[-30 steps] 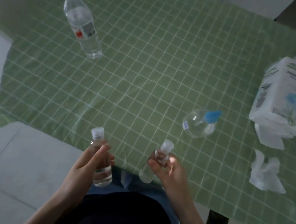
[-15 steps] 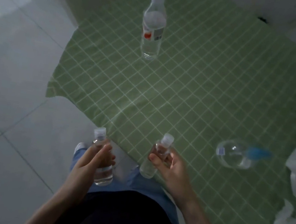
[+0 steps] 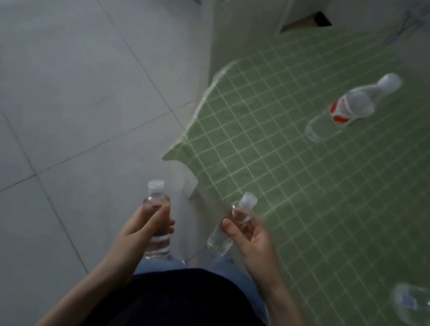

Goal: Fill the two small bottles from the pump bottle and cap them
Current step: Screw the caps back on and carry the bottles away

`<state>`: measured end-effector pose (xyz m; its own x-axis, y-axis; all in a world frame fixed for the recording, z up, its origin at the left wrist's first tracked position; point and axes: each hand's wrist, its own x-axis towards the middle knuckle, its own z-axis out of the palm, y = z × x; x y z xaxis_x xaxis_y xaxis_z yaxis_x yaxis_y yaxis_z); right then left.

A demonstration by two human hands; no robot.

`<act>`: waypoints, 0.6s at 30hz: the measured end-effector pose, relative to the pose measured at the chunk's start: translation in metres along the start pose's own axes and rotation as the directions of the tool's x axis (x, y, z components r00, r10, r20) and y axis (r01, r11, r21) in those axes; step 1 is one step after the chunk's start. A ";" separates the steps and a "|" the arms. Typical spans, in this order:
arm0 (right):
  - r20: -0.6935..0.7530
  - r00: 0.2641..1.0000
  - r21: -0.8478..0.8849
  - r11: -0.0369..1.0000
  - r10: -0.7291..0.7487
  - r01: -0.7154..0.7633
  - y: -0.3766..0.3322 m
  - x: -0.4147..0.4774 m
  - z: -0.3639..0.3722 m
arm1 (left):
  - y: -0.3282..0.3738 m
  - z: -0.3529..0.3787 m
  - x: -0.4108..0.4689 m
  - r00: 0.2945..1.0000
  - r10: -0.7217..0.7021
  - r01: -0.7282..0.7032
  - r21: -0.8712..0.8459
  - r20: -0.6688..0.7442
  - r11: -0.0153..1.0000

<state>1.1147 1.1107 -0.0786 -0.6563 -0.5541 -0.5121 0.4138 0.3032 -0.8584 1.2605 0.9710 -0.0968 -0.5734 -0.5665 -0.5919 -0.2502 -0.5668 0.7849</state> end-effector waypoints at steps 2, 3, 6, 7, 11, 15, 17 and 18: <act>0.010 1.000 -0.002 1.000 -0.011 0.011 -0.005 0.009 0.037 | 0.017 -0.031 0.001 1.000 0.020 -0.020 0.006 -0.020 1.000; 0.017 1.000 -0.008 1.000 -0.020 0.020 -0.008 0.015 0.055 | 0.026 -0.046 0.003 0.999 0.030 -0.029 0.014 -0.032 0.999; 0.076 0.997 -0.013 0.999 -0.034 0.035 -0.016 0.029 0.103 | 0.046 -0.088 0.006 0.997 0.031 -0.028 0.050 -0.068 0.998; 0.095 0.995 -0.028 0.999 -0.043 0.046 -0.018 0.033 0.116 | 0.052 -0.100 0.007 0.996 0.035 -0.031 0.044 -0.087 0.999; 0.161 0.987 -0.092 0.995 -0.028 0.043 -0.029 0.054 0.159 | 0.064 -0.135 0.014 0.981 0.048 -0.055 -0.033 -0.187 0.998; 0.262 0.965 -0.152 0.987 -0.005 0.047 -0.041 0.079 0.196 | 0.066 -0.165 0.028 0.958 0.000 -0.034 -0.113 -0.288 0.993; 0.288 0.958 -0.168 0.985 0.006 0.044 -0.052 0.081 0.202 | 0.068 -0.165 0.031 0.957 0.009 -0.042 -0.110 -0.289 0.993; 0.336 0.941 -0.202 0.978 0.027 0.044 -0.059 0.106 0.224 | 0.076 -0.181 0.048 0.941 0.004 -0.052 -0.131 -0.338 0.990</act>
<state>1.1615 0.8605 -0.0758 -0.3945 -0.7740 -0.4953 0.2491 0.4287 -0.8684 1.3553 0.7929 -0.0986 -0.2767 -0.7380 -0.6154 -0.1158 -0.6102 0.7838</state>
